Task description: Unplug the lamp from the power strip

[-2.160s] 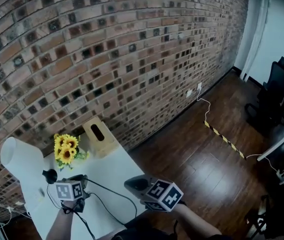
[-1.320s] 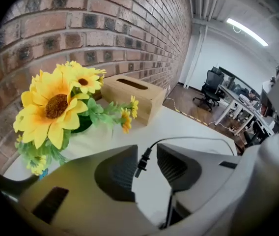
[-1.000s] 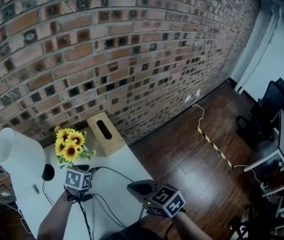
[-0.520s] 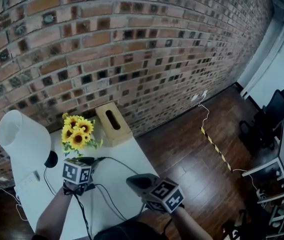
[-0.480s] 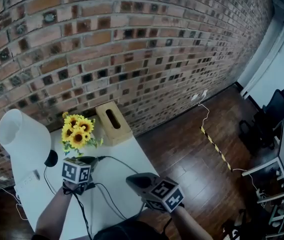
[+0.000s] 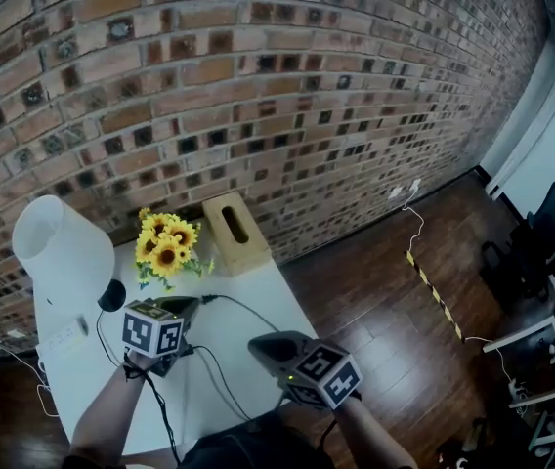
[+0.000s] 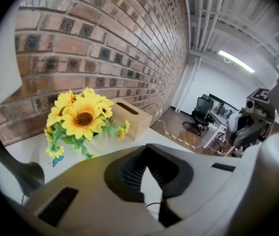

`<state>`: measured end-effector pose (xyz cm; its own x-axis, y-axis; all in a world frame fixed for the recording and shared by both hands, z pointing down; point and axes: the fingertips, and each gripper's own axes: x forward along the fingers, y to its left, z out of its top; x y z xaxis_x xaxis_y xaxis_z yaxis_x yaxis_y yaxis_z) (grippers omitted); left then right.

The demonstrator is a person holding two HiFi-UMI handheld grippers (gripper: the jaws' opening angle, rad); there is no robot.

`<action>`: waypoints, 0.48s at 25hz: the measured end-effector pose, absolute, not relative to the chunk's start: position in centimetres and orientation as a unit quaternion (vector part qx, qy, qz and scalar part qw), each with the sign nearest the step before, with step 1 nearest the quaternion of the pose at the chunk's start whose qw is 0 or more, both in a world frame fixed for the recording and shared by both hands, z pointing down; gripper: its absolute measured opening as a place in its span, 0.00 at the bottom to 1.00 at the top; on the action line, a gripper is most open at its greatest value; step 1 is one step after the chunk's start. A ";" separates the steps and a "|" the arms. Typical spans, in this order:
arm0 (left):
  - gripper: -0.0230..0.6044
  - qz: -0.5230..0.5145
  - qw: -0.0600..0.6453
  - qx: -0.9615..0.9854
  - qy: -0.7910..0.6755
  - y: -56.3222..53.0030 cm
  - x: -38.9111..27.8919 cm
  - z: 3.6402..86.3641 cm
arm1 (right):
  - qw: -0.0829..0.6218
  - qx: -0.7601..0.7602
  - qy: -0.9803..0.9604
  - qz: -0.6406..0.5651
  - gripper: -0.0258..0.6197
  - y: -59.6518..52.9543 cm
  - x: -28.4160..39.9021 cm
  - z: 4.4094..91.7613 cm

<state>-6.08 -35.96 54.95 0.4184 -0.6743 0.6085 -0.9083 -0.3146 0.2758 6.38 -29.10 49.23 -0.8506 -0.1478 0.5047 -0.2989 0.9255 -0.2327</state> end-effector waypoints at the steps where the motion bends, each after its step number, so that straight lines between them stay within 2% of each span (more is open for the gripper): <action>1: 0.04 0.199 0.293 0.786 -0.507 -35.7 -6.2 54.6 | 0.242 0.113 -0.952 0.150 0.04 -29.1 6.3 49.1; 12: 0.04 0.205 0.272 0.744 -0.575 -32.4 -5.8 51.8 | 0.222 0.045 -0.965 0.132 0.04 -27.5 8.1 47.6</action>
